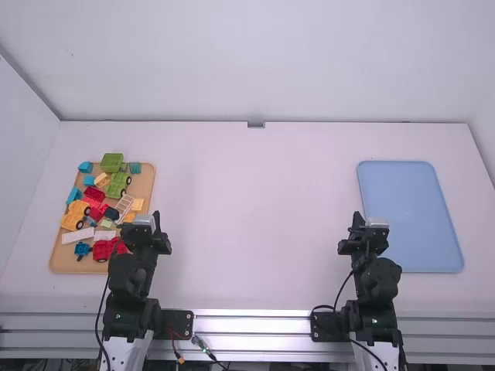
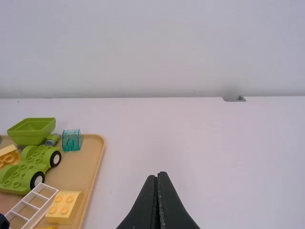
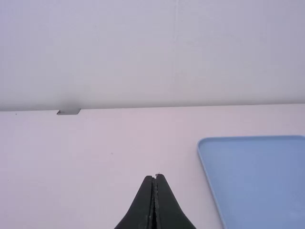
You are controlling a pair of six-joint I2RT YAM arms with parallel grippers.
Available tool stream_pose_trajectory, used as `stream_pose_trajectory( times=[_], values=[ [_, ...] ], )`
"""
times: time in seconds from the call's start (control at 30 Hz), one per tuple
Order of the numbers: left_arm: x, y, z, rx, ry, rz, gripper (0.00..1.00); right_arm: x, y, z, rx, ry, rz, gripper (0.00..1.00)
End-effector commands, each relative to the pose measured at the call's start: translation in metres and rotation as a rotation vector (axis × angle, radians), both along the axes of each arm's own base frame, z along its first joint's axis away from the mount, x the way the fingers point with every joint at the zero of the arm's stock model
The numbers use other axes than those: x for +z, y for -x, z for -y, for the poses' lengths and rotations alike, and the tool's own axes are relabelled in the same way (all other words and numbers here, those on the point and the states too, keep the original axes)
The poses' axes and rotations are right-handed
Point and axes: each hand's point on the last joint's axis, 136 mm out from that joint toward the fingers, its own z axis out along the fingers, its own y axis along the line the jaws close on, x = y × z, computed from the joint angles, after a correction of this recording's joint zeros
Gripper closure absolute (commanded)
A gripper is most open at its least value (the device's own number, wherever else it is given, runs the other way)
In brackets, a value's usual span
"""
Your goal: Assemble lego blocks to make yellow taxi
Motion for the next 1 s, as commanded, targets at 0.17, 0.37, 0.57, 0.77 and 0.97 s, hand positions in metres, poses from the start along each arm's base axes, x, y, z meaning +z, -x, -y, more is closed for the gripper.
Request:
stream_pose_trajectory(
  times=[0.17, 0.37, 0.57, 0.77, 0.97],
  values=[
    [0.001, 0.000, 0.000, 0.001, 0.000, 0.000, 0.99, 0.001, 0.000, 0.000, 0.001, -0.002, 0.001, 0.99],
    [0.008, -0.001, -0.002, 0.011, -0.007, -0.009, 0.94, 0.010, -0.002, 0.000, -0.003, 0.004, -0.001, 0.94],
    [0.018, -0.003, -0.005, 0.027, -0.017, -0.044, 0.89, 0.025, -0.006, 0.001, -0.008, 0.003, -0.010, 0.88],
    [0.035, -0.008, -0.013, 0.071, -0.021, -0.117, 0.80, 0.049, -0.018, 0.002, -0.017, -0.001, -0.028, 0.79],
    [0.051, -0.019, -0.020, 0.100, -0.029, -0.239, 0.69, 0.073, -0.036, 0.003, -0.023, 0.002, -0.041, 0.69]
  ],
)
